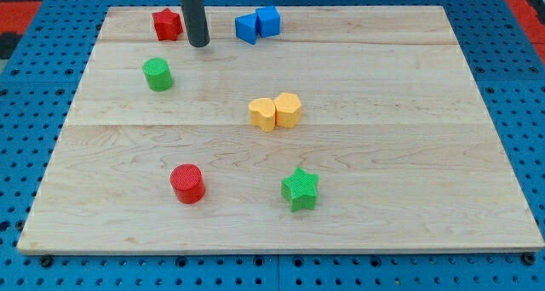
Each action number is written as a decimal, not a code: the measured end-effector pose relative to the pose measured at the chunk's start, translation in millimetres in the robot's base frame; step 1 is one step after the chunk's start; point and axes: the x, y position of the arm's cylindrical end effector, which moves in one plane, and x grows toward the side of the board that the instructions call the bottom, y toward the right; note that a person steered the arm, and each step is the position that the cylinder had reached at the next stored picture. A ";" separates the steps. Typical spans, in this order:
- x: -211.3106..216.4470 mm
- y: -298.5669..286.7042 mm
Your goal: Push the red circle into the red star
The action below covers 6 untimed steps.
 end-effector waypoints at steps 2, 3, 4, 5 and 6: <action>19.4 -36.4; 53.6 -19.5; 59.1 43.3; 59.1 157.7; 105.4 277.1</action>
